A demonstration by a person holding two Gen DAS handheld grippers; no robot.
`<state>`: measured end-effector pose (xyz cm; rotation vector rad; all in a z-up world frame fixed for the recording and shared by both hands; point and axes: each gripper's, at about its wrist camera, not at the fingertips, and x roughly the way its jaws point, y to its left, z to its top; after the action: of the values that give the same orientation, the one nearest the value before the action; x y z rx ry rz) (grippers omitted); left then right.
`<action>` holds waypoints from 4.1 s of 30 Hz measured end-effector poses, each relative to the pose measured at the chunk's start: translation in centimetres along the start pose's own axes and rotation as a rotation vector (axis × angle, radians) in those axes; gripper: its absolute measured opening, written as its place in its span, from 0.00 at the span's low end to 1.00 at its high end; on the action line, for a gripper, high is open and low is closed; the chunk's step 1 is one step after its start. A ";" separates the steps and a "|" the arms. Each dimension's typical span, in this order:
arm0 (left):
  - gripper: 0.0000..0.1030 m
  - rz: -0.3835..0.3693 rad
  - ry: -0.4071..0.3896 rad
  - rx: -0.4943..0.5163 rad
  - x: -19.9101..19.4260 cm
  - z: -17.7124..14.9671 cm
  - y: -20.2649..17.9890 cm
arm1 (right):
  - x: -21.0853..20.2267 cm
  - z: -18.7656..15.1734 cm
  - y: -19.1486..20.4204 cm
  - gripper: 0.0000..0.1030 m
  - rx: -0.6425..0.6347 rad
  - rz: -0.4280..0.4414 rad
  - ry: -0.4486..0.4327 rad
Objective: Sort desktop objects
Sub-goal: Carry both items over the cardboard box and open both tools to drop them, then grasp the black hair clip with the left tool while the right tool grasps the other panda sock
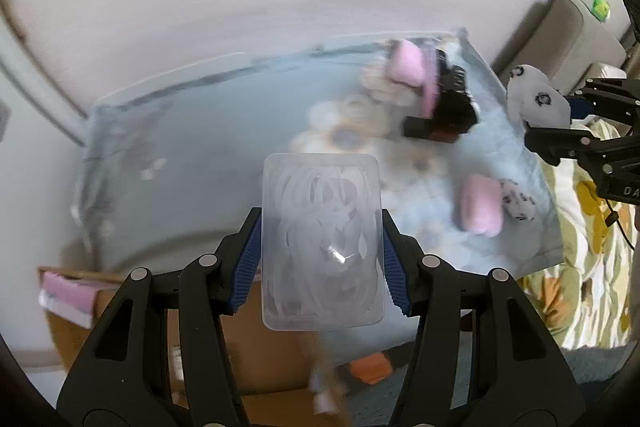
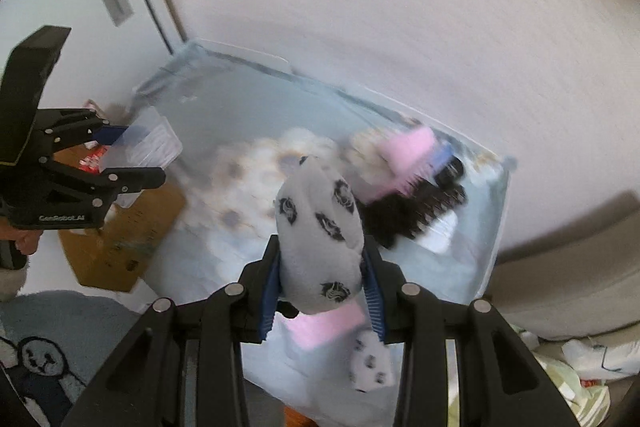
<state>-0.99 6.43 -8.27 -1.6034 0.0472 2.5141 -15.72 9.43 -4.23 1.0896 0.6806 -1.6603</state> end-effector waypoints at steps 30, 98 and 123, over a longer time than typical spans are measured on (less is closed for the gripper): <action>0.50 0.096 0.101 -0.300 -0.6 -14.4 20.3 | 11.5 5.2 25.2 0.34 -0.249 0.229 0.219; 1.00 -0.127 -0.086 0.367 11.1 8.7 -16.4 | 4.5 -13.6 -6.3 0.99 0.374 -0.115 0.201; 0.26 -0.092 0.046 0.268 19.8 9.5 -16.9 | 8.8 -15.0 -8.6 0.38 0.133 -0.018 0.200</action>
<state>-15.16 26.45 -21.18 -1.5180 0.2959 2.2886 -19.55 21.17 -19.20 1.3614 0.7166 -1.6442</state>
